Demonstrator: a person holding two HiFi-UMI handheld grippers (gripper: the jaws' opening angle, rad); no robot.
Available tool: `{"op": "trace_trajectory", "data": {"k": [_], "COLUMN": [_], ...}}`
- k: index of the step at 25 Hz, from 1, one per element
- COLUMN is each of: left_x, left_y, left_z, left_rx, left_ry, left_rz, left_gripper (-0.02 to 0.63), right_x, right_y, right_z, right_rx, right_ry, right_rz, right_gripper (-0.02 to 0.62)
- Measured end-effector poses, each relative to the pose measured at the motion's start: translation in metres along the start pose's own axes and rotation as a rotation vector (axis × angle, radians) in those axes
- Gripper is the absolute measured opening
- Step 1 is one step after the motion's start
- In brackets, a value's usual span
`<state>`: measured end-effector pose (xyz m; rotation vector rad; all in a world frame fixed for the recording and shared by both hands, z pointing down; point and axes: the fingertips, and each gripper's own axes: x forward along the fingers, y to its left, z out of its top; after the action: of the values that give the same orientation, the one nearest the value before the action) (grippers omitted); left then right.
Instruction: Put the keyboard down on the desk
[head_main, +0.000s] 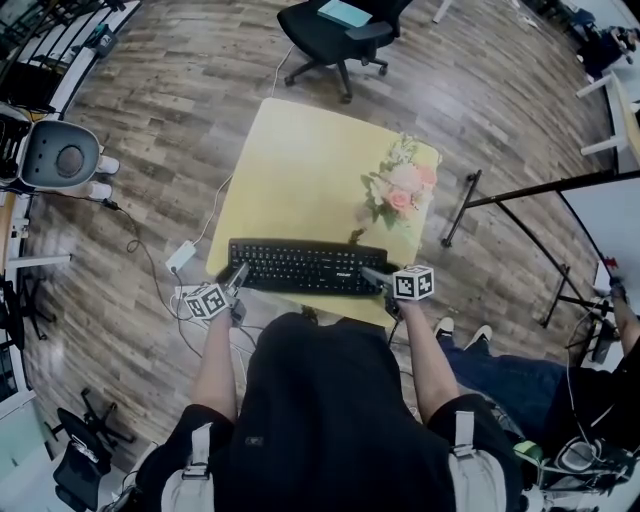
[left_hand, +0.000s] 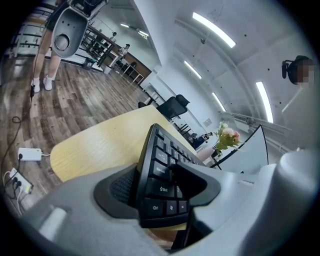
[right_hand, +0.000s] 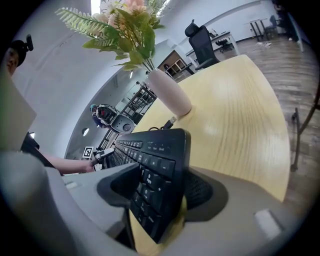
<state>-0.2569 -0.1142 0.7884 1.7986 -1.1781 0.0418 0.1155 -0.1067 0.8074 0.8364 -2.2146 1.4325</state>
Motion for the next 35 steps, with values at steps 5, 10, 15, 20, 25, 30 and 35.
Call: {"op": "trace_trajectory", "data": {"k": [5,10,15,20,25,30,35], "left_x": [0.003,0.002,0.002,0.001,-0.001,-0.003,-0.005], "left_y": [0.01,0.012,0.012,0.013,0.012,0.017,0.019], "left_z": [-0.002,-0.003,-0.001,-0.001,-0.001,-0.004,-0.004], "left_rx": [0.01,0.016,0.045,0.06,0.105,0.191,0.261], "left_ry": [0.002,-0.009,-0.011,-0.019,-0.03,-0.008,0.025], "left_rz": [0.058,0.076,0.102,0.115,0.125,0.189,0.231], "left_gripper": [0.225,0.23,0.233,0.235,0.238,0.25,0.255], "right_x": [0.001,0.003,-0.002,0.0,-0.002,0.0,-0.001], "right_y": [0.004,0.0,-0.008,-0.008,-0.01,-0.008,-0.005], "right_z": [0.002,0.0,0.001,0.002,0.0,0.0,0.002], "right_rx": [0.018,0.015,-0.035,-0.041,-0.1,-0.116,-0.119], "right_ry": [-0.028,-0.029,-0.017,-0.03,-0.037,-0.06,-0.066], "right_rz": [-0.009,-0.04,-0.148,-0.166,-0.263,-0.294,-0.328], "right_gripper": [0.272,0.278,0.295,0.295,0.307,0.307,0.307]}}
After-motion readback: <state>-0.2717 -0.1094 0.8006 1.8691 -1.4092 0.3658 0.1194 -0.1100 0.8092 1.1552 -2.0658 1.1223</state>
